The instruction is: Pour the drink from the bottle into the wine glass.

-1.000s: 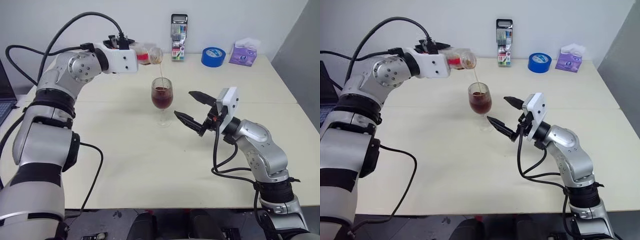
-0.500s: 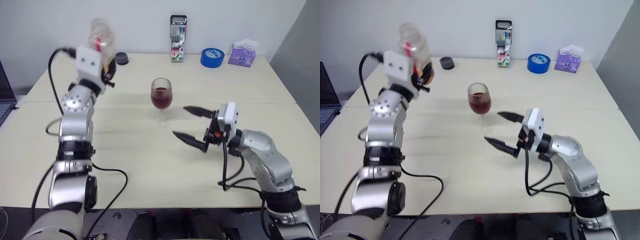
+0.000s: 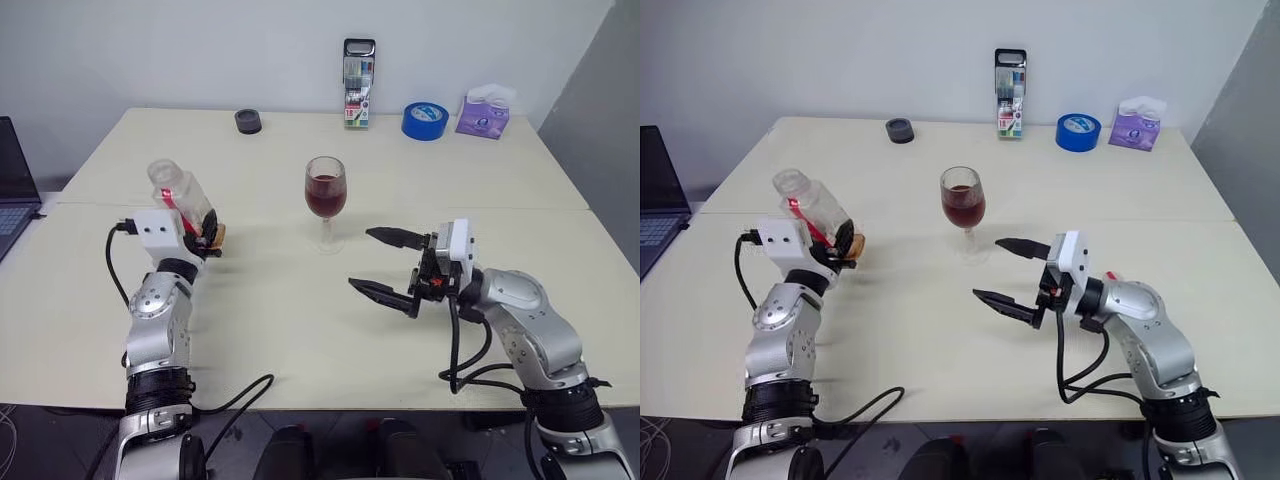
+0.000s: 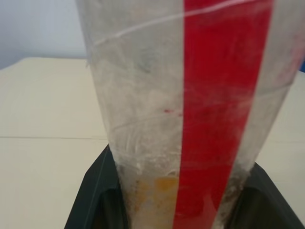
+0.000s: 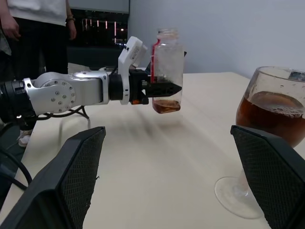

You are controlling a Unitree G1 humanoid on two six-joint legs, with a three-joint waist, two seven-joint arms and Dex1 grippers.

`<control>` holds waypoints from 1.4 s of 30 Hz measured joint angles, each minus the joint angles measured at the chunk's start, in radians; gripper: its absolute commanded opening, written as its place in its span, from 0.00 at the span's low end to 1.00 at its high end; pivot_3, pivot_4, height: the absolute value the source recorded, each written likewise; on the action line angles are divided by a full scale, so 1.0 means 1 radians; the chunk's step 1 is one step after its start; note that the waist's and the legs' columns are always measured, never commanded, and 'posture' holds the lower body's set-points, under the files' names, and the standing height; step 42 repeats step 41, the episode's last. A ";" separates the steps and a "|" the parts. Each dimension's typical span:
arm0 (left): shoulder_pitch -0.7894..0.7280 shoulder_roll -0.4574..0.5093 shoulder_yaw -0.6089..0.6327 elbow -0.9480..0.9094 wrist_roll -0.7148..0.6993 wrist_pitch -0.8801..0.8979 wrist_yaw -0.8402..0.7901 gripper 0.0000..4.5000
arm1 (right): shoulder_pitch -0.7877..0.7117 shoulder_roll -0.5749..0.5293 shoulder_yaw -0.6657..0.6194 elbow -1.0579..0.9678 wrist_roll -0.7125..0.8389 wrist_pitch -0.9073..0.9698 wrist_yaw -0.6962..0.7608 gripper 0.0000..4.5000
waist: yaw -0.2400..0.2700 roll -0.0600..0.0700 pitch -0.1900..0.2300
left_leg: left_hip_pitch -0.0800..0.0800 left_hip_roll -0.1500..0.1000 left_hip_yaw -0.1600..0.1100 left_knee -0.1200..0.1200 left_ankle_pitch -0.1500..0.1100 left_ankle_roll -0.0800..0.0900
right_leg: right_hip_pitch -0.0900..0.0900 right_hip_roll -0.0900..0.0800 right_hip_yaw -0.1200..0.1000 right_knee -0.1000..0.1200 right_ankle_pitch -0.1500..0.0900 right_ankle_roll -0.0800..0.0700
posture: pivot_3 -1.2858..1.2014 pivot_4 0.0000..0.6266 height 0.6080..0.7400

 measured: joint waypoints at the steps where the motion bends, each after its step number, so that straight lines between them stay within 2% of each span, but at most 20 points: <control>1: -0.007 -0.001 0.001 0.030 -0.011 -0.015 -0.011 0.39 | -0.001 0.000 0.000 0.002 0.000 0.000 -0.002 1.00 | 0.000 0.000 0.000 | 0.000 0.000 0.000 0.000 0.000 0.000 | 0.000 0.000 0.000 0.000 0.000 0.000 | 0.52 0.24 1.00; 8: -0.058 -0.001 0.000 0.234 -0.019 -0.112 -0.046 0.39 | -0.005 0.002 0.007 0.004 -0.001 0.005 -0.021 1.00 | -0.001 0.000 0.000 | 0.000 0.000 0.000 0.000 0.000 0.001 | 0.000 0.000 0.000 0.000 0.000 0.000 | 0.52 0.24 1.00; 13: -0.094 0.000 -0.003 0.311 -0.016 -0.170 -0.057 0.39 | -0.009 0.004 0.008 0.005 -0.001 0.026 -0.049 1.00 | -0.001 0.000 0.000 | 0.000 0.000 0.000 0.000 -0.001 0.001 | 0.000 0.000 0.000 0.000 0.000 0.000 | 0.52 0.24 1.00; 21: -0.101 -0.002 -0.029 0.370 -0.014 -0.205 -0.084 0.96 | -0.015 0.004 0.009 0.005 -0.001 0.031 -0.074 1.00 | -0.002 0.000 0.000 | 0.000 0.000 0.000 0.000 -0.001 0.001 | 0.000 0.000 0.000 0.000 0.000 0.000 | 0.52 0.24 1.00; 22: -0.101 -0.002 -0.029 0.370 -0.015 -0.205 -0.084 0.99 | -0.015 0.004 0.010 0.005 -0.001 0.031 -0.074 1.00 | -0.002 0.000 0.000 | 0.000 0.000 0.000 -0.001 -0.001 0.001 | 0.000 0.000 0.000 0.000 0.000 0.000 | 0.52 0.24 1.00; 27: -0.095 -0.002 -0.029 0.363 -0.015 -0.205 -0.084 0.99 | -0.015 0.004 0.019 0.005 -0.001 0.031 -0.077 1.00 | -0.002 0.000 0.000 | 0.000 0.000 0.000 -0.001 -0.001 0.001 | 0.000 0.000 0.000 0.000 0.000 0.000 | 0.52 0.24 1.00; 30: -0.047 -0.002 -0.034 0.300 -0.014 -0.195 -0.079 0.99 | -0.007 0.003 0.019 0.003 -0.001 0.031 -0.079 1.00 | -0.003 0.000 0.000 | 0.000 0.000 0.000 -0.001 -0.001 0.001 | 0.000 0.000 0.000 -0.001 0.000 0.000 | 0.52 0.24 1.00; 34: 0.082 -0.013 -0.059 0.128 -0.002 -0.123 -0.033 0.99 | 0.045 -0.023 0.018 -0.011 -0.023 0.057 -0.116 1.00 | -0.003 0.000 0.000 | 0.000 0.000 0.000 -0.001 -0.001 0.001 | 0.000 0.000 0.000 -0.001 0.000 0.000 | 0.52 0.24 1.00; 37: 0.218 -0.032 -0.071 -0.073 0.003 -0.017 0.023 0.99 | 0.100 -0.045 0.012 -0.019 -0.096 0.096 -0.207 1.00 | -0.003 0.000 0.000 | 0.000 0.001 0.000 -0.002 -0.001 0.001 | 0.000 0.000 0.001 -0.001 0.000 0.000 | 0.52 0.24 1.00; 41: 0.404 -0.071 -0.089 -0.366 0.002 0.143 0.103 0.99 | 0.154 -0.010 -0.029 -0.016 -0.183 0.191 -0.397 1.00 | -0.004 0.000 0.000 | 0.000 0.001 0.000 -0.002 -0.001 0.001 | 0.000 0.000 0.001 -0.001 0.000 0.000 | 0.52 0.24 1.00; 42: 0.404 -0.071 -0.089 -0.366 0.002 0.143 0.103 0.99 | 0.154 -0.010 -0.029 -0.016 -0.183 0.191 -0.397 1.00 | -0.004 0.000 0.000 | 0.000 0.001 0.000 -0.002 -0.001 0.001 | 0.000 0.000 0.001 -0.001 0.000 0.000 | 0.52 0.24 1.00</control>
